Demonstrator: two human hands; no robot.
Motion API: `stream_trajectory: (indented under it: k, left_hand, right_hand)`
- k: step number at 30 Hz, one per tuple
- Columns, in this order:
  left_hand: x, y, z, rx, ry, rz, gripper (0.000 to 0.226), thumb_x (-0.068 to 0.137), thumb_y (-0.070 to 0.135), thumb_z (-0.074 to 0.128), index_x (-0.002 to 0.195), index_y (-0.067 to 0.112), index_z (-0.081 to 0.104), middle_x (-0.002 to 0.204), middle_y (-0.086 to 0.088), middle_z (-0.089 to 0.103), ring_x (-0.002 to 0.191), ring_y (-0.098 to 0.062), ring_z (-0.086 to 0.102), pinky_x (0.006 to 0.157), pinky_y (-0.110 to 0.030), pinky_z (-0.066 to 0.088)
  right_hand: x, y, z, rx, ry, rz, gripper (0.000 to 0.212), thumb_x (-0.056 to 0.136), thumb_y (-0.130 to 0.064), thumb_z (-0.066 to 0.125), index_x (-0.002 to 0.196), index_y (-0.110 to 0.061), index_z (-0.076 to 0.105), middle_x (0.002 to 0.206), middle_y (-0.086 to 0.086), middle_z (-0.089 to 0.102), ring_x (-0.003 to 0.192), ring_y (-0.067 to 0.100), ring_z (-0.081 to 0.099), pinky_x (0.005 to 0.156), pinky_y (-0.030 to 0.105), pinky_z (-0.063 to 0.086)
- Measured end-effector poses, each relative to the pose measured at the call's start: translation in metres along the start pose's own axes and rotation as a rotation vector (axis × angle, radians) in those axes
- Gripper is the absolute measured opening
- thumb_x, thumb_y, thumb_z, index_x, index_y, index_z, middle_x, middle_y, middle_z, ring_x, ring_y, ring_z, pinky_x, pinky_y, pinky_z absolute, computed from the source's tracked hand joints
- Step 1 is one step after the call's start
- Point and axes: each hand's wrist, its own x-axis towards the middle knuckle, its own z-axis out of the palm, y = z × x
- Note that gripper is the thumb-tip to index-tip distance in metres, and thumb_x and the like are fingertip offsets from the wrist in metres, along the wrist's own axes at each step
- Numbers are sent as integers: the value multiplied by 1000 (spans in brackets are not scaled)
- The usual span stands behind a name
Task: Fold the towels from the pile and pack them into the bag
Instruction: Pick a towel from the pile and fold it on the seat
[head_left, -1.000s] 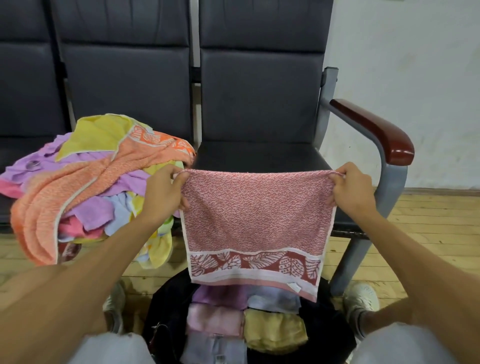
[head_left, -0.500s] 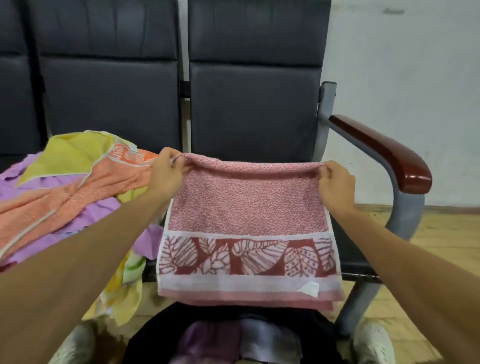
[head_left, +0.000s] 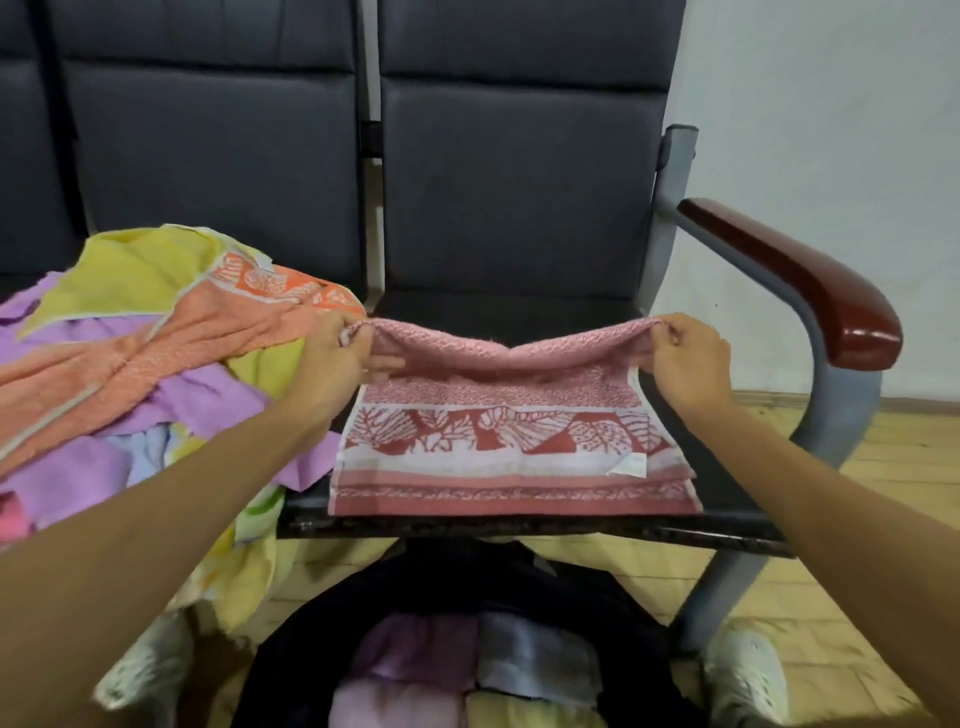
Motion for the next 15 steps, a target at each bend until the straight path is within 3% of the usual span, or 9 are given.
stream_trajectory:
  k: [3,6,8,11,15]
  left_hand:
    - [-28,3,-7,114,-140,-12,14,104,14,39,91,15,43,93,-14,67,77,-26,73,69,-37,57]
    - [-47,-12,-23,404,-341,-2,18,100,10,47,86,22,44,91,-8,62,86,-28,66,84,-44,50]
    - [-58,-25,-34,617,-466,68,22,97,8,50,88,27,44,94,-6,64,94,-34,62,87,-45,49]
    - [-60,-40,-43,819,-556,151,27,96,11,50,101,36,45,113,0,62,102,-23,60,92,-40,48]
    - [-47,-52,-44,824,-556,185,34,99,10,45,132,21,47,132,6,53,121,-12,51,105,-25,37]
  right_hand:
    - [-22,2,-19,-121,-152,-62,26,103,-17,45,111,-9,67,110,11,69,89,17,57,83,30,46]
    - [-43,3,-34,-323,-449,-171,23,100,-17,47,103,-16,70,111,7,70,89,17,57,81,28,44]
    - [-56,2,-41,-465,-634,-238,25,100,-16,47,107,-17,71,115,5,69,93,20,60,80,27,43]
    - [-65,2,-41,-455,-682,-267,30,100,-14,47,124,-14,66,124,5,67,109,23,60,95,28,43]
    - [-63,12,-30,-434,-705,-250,36,102,-18,45,136,-16,56,123,7,67,97,20,60,93,29,44]
